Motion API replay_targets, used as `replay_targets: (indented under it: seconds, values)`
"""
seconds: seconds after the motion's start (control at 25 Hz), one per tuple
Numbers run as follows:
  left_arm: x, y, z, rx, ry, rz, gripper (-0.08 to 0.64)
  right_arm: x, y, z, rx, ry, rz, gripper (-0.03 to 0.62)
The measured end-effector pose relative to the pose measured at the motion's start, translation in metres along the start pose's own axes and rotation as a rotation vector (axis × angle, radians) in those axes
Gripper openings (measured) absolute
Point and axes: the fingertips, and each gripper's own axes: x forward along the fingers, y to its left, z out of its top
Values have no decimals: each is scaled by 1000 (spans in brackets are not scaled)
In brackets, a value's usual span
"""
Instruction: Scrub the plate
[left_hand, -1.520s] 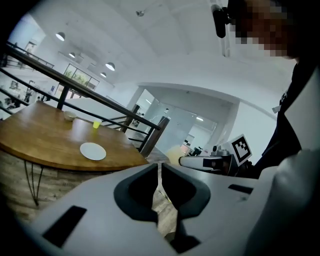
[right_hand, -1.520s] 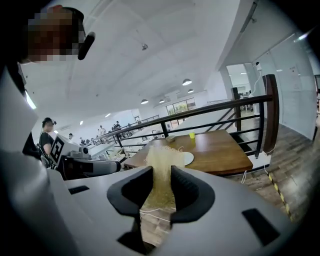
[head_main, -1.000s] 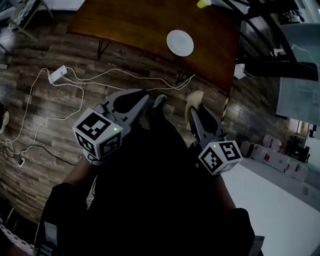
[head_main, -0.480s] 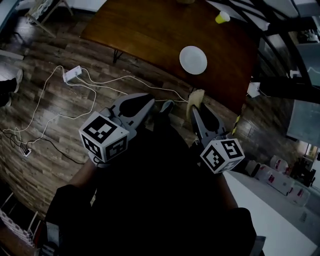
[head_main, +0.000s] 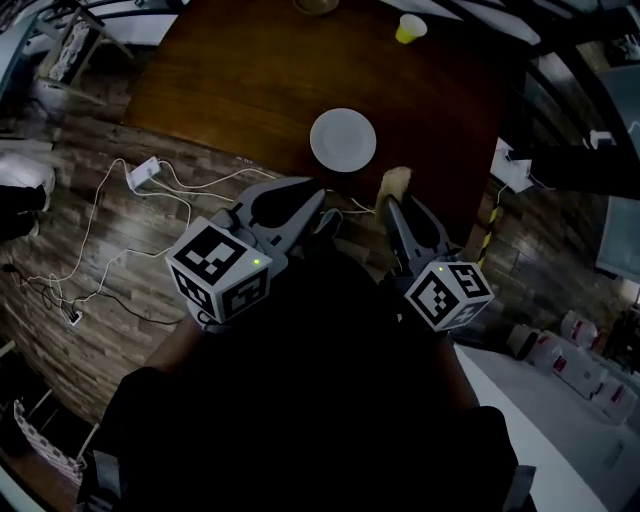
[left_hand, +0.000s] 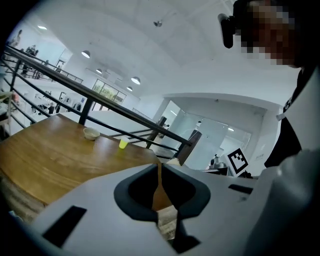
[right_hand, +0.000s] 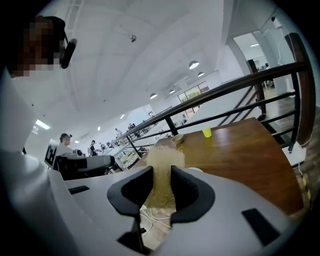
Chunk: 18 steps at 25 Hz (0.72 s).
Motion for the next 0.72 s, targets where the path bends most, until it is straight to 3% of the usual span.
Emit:
replay_targets:
  seconds: [0.16, 0.4, 0.72]
  values:
    - [49, -12, 6, 79, 69, 21, 34, 22, -39, 7, -81, 46, 39, 120]
    - [73, 5, 4, 137, 153, 99, 34, 63, -73, -3, -153, 136, 49, 120]
    - [110, 82, -13, 218, 272, 162, 34, 145, -81, -6, -298, 233, 36, 120]
